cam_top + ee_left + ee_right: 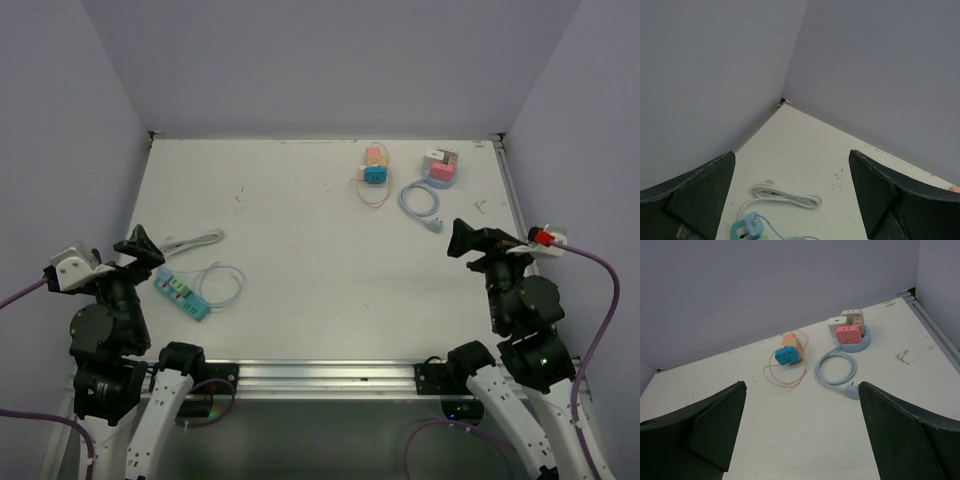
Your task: Pull the plug off the socket
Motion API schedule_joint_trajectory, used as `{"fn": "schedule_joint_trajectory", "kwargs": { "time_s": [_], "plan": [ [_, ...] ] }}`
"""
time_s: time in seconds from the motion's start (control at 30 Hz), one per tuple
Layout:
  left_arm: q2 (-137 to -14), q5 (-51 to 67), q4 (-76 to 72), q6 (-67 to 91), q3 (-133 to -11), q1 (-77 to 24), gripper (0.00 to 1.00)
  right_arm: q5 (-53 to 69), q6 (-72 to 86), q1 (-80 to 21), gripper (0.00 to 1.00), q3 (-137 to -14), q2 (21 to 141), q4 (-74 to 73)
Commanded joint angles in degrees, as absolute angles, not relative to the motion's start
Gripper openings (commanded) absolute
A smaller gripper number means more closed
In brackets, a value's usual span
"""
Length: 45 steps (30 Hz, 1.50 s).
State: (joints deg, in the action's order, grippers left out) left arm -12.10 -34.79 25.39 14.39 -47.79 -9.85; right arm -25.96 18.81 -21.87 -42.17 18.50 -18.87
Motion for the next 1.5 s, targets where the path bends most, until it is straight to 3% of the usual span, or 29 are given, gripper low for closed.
{"fn": "schedule_joint_trajectory", "kwargs": {
  "time_s": [0.0,0.4,0.9,1.17,1.47],
  "plan": [
    [-12.65,-34.98,23.65,14.94,-46.67,-10.11,1.00,-25.14,18.19,-22.24,0.99,-41.92,19.77,-16.00],
    [-23.54,-29.89,25.13,18.98,-45.00,-10.11,1.00,-19.87,19.42,-22.32,0.99,-41.92,23.99,-15.73],
    [-66.33,-18.46,26.02,22.94,-52.81,-9.67,1.00,-8.00,20.48,-22.68,0.99,-45.53,39.28,-20.21],
    [-86.80,-23.11,26.80,31.37,-63.19,-7.30,0.98,-6.77,20.04,-22.85,0.99,-45.00,39.38,-20.22],
    [-92.28,-28.13,24.18,42.01,-60.30,-2.91,1.00,-6.33,20.30,-22.85,0.99,-43.68,38.50,-19.69]
  ]
}}
